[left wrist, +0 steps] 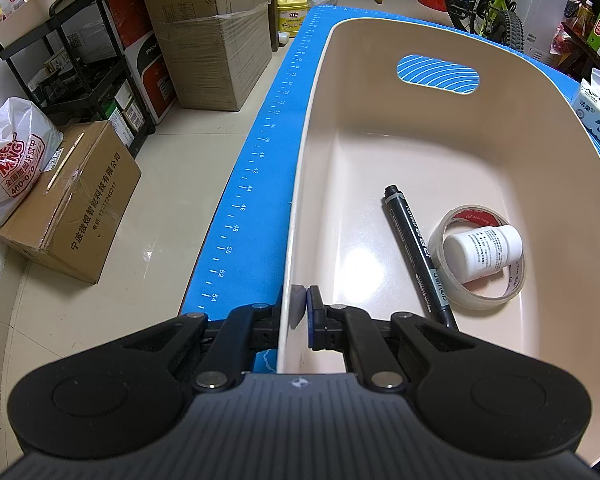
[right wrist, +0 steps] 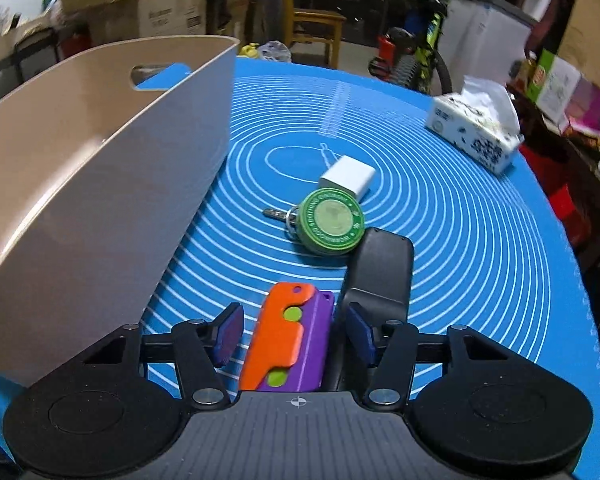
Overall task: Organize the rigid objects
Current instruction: 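Move the right gripper back and grasp the orange-purple toy, then lift the orange-purple toy into the basket and open the right gripper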
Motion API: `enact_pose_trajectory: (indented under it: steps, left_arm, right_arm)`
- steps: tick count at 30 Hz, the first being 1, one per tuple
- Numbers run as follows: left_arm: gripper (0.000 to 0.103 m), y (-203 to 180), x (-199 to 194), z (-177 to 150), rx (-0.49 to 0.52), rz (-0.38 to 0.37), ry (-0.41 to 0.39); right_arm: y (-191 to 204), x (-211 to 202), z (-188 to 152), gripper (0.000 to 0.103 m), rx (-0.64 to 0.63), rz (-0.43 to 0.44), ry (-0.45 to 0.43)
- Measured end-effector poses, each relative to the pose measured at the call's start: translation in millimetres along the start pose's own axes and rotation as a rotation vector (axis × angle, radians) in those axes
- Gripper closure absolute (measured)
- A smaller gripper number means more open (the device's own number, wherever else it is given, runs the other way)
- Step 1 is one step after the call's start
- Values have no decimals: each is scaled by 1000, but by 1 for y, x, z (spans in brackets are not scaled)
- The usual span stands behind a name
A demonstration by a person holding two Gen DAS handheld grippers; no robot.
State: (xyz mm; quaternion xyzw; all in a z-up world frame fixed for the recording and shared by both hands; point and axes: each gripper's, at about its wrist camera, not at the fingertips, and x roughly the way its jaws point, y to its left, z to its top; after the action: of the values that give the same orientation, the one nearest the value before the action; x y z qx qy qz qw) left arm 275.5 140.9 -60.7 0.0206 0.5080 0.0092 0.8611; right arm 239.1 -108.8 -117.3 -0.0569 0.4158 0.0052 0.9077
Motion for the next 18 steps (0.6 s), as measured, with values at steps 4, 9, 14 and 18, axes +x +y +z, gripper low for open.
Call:
enact_pose_trajectory:
  steps: [4,9,14,18]
  left_arm:
    - [94,0,0,0,0,0,0]
    - [94,0,0,0,0,0,0]
    - [94,0,0,0,0,0,0]
    - [94,0,0,0,0,0,0]
  right_arm:
    - [14,-1,-5,41,-68,-28,-10]
    - [18,5,-5,46,-123,-53,-17]
    - [13,7,-7,53,-137,-24,-24]
    - [4,8,-5,54,-78,13,-20]
